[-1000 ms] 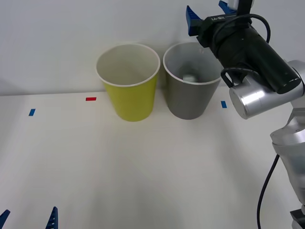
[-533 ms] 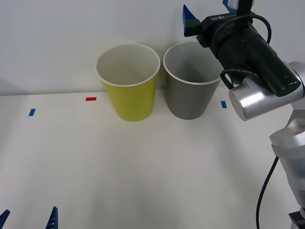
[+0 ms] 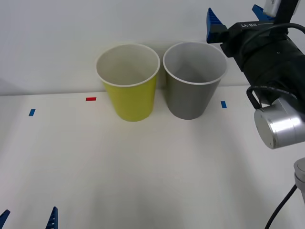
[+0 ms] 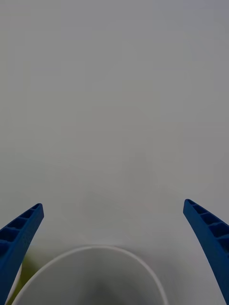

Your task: Put cans in the gray bin and PET bottles in the light green bin.

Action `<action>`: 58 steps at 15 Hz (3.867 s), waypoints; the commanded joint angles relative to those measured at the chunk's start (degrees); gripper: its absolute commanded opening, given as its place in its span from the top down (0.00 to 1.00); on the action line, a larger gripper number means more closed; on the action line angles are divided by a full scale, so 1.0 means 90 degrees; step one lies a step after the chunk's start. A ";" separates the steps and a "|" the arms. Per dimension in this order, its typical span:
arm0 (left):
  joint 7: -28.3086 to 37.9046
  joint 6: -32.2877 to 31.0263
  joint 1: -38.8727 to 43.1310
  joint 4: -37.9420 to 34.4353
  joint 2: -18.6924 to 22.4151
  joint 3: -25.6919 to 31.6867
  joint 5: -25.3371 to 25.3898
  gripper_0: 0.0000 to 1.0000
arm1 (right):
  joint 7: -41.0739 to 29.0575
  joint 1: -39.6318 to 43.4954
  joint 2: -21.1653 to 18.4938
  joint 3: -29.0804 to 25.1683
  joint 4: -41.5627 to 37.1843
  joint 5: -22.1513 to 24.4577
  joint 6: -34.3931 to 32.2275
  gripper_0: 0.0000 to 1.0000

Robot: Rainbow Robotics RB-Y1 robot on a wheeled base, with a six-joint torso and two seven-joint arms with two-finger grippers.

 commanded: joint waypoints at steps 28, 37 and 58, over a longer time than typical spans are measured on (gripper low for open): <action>0.0000 0.0000 0.0000 0.0000 0.0000 0.0000 0.0000 0.00 | 0.0445 0.5794 0.0710 0.0341 0.0323 0.0379 -0.5619 0.00; 0.0000 0.0000 0.0000 0.0000 0.0000 0.0000 0.0000 0.00 | 0.2398 0.7679 0.0105 0.0908 0.0323 -0.0725 -0.6879 0.00; 0.0000 0.0000 0.0000 0.0000 0.0000 0.0000 0.0000 0.00 | 0.2359 0.8431 -0.0159 0.1083 0.0323 -0.0725 -0.6976 0.00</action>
